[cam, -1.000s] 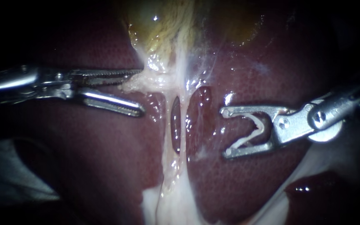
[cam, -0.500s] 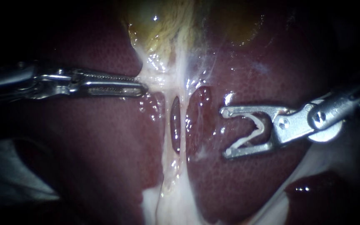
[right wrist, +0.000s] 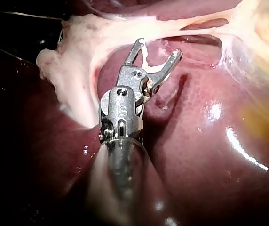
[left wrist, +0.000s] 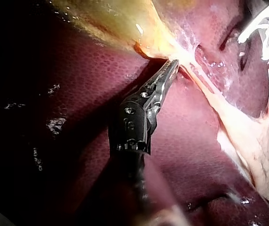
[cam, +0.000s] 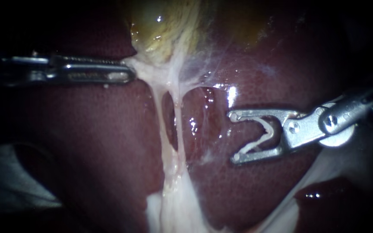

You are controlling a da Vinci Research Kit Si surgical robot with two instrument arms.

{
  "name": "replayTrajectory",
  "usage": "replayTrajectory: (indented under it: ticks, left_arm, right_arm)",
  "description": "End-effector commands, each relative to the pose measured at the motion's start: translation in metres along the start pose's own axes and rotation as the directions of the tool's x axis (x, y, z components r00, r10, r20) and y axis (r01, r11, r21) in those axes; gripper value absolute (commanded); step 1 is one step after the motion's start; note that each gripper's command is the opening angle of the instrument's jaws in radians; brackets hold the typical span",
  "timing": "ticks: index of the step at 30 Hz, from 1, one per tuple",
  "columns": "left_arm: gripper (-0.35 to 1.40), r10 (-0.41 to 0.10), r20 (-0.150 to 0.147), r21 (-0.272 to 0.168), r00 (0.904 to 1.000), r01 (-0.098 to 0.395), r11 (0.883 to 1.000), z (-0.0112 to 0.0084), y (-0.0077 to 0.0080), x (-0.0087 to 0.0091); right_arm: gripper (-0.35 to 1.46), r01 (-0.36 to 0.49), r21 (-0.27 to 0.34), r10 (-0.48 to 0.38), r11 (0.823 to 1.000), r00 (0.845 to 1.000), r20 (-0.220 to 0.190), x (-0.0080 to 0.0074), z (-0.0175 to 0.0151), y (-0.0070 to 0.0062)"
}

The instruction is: Grabbing gallbladder

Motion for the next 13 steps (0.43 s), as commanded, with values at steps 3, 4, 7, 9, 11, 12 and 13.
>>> replayTrajectory:
  ticks: [3,4,7,9,11,12,13]
  left_arm:
    - [-0.35,-0.006,-0.003,0.009,1.0000,0.006,1.000,-0.0010,-0.0005,0.0004]
    - [-0.35,-0.007,-0.003,0.011,1.0000,0.007,1.000,-0.0011,-0.0006,0.0004]
    - [-0.35,-0.008,-0.005,0.015,1.0000,0.008,1.000,-0.0010,-0.0006,0.0003]
    - [-0.35,-0.008,-0.005,0.016,1.0000,0.008,1.000,-0.0008,-0.0005,0.0002]
    - [-0.35,-0.007,-0.005,0.017,1.0000,0.008,1.000,-0.0007,-0.0005,0.0002]
    - [-0.35,-0.007,-0.006,0.018,1.0000,0.007,1.000,-0.0006,-0.0005,0.0001]
    - [-0.35,-0.007,-0.007,0.020,1.0000,0.007,1.000,-0.0004,-0.0004,-0.0001]
  right_arm:
    - [0.50,0.000,0.000,0.000,1.000,1.000,0.000,0.0000,0.0000,0.0000]
    - [0.50,0.000,0.000,0.000,1.000,1.000,0.000,0.0000,0.0000,0.0000]
    - [0.50,0.000,0.000,0.000,1.000,1.000,0.000,0.0000,0.0000,0.0000]
    - [0.50,0.000,0.000,0.000,1.000,1.000,0.000,0.0000,0.0000,0.0000]
    - [0.50,0.000,0.000,0.000,1.000,1.000,0.000,0.0000,0.0000,0.0000]
    - [0.50,0.000,0.000,0.000,1.000,1.000,0.000,0.0000,0.0000,0.0000]
    - [0.50,0.000,0.000,0.000,1.000,1.000,0.000,0.0000,0.0000,0.0000]
